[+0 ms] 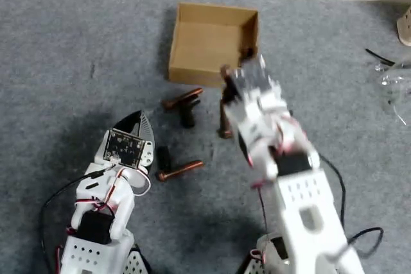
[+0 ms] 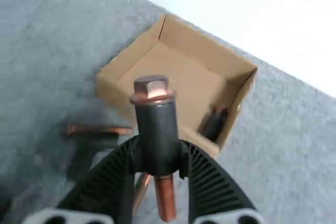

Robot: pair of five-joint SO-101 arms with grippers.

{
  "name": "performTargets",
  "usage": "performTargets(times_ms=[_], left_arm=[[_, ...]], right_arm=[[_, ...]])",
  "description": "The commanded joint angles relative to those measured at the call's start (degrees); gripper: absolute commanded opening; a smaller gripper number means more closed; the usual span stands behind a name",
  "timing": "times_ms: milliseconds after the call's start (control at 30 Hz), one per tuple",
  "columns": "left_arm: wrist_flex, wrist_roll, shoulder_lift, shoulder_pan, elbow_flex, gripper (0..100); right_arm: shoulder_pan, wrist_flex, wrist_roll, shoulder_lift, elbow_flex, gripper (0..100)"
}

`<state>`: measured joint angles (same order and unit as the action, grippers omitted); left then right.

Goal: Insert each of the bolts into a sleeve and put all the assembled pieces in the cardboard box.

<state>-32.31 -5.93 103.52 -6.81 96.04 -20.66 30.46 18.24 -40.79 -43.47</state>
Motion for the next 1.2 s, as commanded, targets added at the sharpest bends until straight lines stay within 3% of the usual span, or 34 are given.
performTargets(times_ms=[0,367,667,900,1167], left_arm=[[1.2,0.1,0.4,0.6,1.2,1],[1.3,-0.1,0.4,0.6,1.2,1],[1.3,-0.1,0.4,0.6,1.2,1],[1.3,-0.1,0.4,0.6,1.2,1],[1.3,-0.1,0.4,0.6,1.2,1]], right_arm=[[-0.4,-2.5,-0.4,14.1,18.1,0.6],[9.8,-2.4,-0.7,46.6,49.8,0.6],[10.2,-2.7,-0.5,69.3,68.8,0.6],[10.2,-2.6,-0.5,78.0,79.5,0.6],[10.2,-2.7,-0.4,81.9,80.2,0.6]])
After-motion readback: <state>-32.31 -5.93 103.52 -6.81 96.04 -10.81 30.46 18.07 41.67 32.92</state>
